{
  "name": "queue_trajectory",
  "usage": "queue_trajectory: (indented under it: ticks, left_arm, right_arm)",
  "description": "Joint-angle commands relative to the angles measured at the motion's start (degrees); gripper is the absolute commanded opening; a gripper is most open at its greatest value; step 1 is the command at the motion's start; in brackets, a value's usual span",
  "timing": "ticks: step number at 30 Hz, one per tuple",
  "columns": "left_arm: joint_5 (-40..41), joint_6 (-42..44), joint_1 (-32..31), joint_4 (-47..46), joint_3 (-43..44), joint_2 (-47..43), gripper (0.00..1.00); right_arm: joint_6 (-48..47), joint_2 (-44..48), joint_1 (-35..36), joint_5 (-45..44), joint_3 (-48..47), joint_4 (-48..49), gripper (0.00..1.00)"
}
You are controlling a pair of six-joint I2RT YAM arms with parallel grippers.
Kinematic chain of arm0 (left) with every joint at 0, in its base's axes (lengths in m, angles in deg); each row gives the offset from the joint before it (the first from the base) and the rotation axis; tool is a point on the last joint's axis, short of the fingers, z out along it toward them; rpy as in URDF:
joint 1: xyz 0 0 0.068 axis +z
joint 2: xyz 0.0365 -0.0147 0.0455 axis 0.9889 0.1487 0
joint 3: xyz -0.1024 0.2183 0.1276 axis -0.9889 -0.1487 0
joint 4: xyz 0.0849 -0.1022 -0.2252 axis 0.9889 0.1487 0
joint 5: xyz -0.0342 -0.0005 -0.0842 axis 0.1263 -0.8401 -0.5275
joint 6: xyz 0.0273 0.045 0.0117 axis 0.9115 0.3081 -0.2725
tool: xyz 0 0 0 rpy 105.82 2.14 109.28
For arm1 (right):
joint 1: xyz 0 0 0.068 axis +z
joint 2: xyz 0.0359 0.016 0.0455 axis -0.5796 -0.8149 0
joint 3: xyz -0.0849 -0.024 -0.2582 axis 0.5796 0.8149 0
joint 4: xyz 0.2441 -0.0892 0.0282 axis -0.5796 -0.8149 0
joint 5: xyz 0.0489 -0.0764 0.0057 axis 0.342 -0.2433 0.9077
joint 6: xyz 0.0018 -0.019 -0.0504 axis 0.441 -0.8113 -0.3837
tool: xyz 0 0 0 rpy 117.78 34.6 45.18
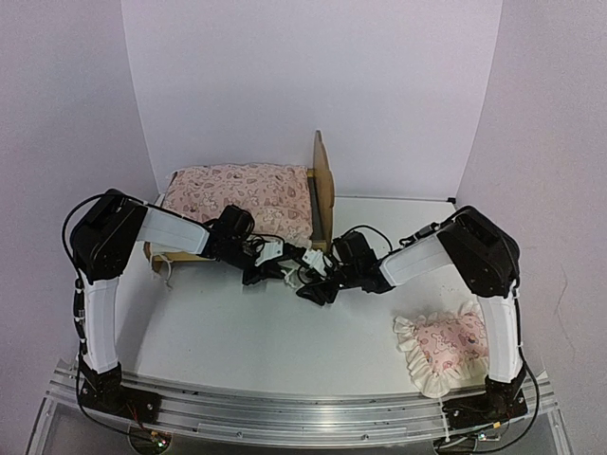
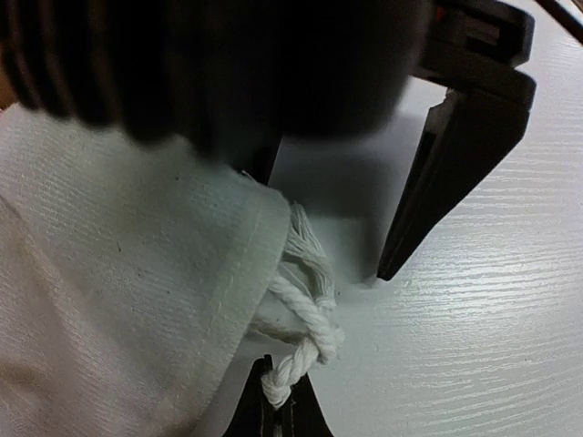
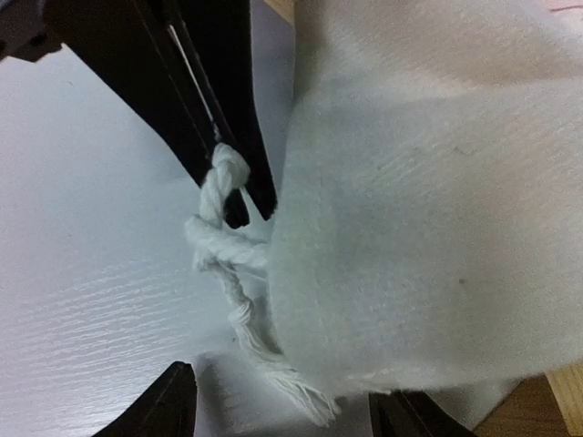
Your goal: Set up the pet bed
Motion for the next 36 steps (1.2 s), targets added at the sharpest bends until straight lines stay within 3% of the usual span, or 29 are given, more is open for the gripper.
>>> queue_trajectory:
  ticks: [1,6,14,17,24,36]
  left_arm:
    - [-0.5,-2.4,0.2,0.5,3.2,-1.3,0.00]
    - [-0.7,-3.6,0.2,1.1,4.1,-1.2,0.00]
    - [-0.8,-7.9,1.6,3.9,7.6,-0.7,0.00]
    - [-0.3,-8.8,2.7,8.9,9.9,-1.0,0.00]
    - [1.2,-8.2,5.9,19.3,10.7,-2.6,0.00]
    - [9.7,-0.8,10.0,18.7,4.3,-4.7,0.00]
  right_arm:
    - [-4.6,-3.3,1.3,-1.9,-3.1,1.0,0.63]
    - [-6.6,-5.1,2.2,-4.5,-4.0,-0.4,0.52]
    - [-7.4,-1.7,2.6,-7.8,-1.8,-7.1,0.01]
    - [-2.4,1.9,1.7,-13.1,-1.8,-13.0,0.00]
    - [4.8,11.3,-1.8,-23.1,5.0,-13.8,0.00]
    - [19.2,12.3,-9.9,-21.8,3.9,-13.9,0.00]
